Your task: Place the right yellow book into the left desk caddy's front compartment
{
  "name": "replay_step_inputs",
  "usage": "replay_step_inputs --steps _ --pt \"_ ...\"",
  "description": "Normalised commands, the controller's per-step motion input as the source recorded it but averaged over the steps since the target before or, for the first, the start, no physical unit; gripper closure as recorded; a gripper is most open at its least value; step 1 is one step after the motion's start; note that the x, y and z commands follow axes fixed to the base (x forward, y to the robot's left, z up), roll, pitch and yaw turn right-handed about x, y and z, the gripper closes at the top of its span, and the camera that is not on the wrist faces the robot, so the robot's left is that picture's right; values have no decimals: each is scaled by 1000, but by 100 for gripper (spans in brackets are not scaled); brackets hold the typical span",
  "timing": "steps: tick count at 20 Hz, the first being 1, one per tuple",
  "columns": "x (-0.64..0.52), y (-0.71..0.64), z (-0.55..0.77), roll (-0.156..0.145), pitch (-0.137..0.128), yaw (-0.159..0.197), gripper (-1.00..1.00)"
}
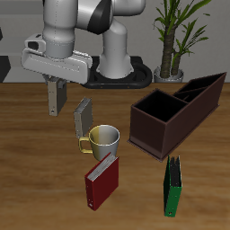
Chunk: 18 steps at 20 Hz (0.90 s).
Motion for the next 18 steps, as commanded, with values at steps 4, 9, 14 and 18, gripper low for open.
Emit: replay_step_inputs --steps 4,9,14,18 --pt "-656 373 607 -61 -16 -1 100" --pt "-764 636 479 -24 -74 21 100" --pt "-538 621 145 11 -86 -6 100" --pt "-409 620 4 71 -52 -3 100"
